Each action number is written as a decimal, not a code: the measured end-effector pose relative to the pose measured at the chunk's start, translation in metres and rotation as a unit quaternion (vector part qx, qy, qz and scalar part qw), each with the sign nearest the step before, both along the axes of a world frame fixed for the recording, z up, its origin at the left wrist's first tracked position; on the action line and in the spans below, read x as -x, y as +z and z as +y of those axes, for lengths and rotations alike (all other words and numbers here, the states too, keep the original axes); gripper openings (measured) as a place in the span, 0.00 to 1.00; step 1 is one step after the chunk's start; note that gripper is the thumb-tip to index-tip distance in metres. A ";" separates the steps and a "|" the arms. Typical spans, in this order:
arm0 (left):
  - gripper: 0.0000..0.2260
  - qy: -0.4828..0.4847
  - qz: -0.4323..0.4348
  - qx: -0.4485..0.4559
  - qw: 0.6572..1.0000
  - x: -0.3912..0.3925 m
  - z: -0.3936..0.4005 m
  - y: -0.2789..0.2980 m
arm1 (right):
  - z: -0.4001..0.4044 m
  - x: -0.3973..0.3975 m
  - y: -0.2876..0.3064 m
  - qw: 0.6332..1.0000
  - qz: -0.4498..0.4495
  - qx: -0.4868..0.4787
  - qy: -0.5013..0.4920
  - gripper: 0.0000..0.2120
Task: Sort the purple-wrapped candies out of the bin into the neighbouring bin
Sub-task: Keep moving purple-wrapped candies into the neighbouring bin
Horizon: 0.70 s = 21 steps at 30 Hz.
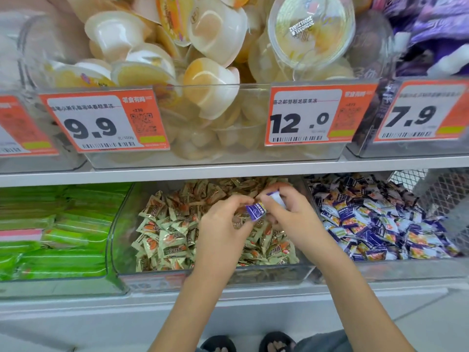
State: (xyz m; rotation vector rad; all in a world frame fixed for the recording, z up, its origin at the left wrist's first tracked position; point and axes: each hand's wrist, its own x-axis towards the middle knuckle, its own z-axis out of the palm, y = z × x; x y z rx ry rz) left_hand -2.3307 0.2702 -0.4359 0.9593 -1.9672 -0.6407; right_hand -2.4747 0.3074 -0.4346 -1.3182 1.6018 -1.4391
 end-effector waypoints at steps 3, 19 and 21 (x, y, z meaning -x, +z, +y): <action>0.17 -0.021 -0.013 -0.052 0.998 -0.002 -0.001 -0.009 | 0.011 0.027 0.005 0.998 0.014 0.017 -0.055 0.04; 0.06 0.021 -0.186 -0.059 0.981 -0.029 -0.016 -0.027 | 0.036 0.078 0.000 0.918 0.337 -0.074 -0.198 0.13; 0.05 0.028 -0.193 -0.053 0.979 -0.030 -0.018 -0.028 | 0.027 0.051 0.006 0.915 0.367 -0.030 -0.162 0.10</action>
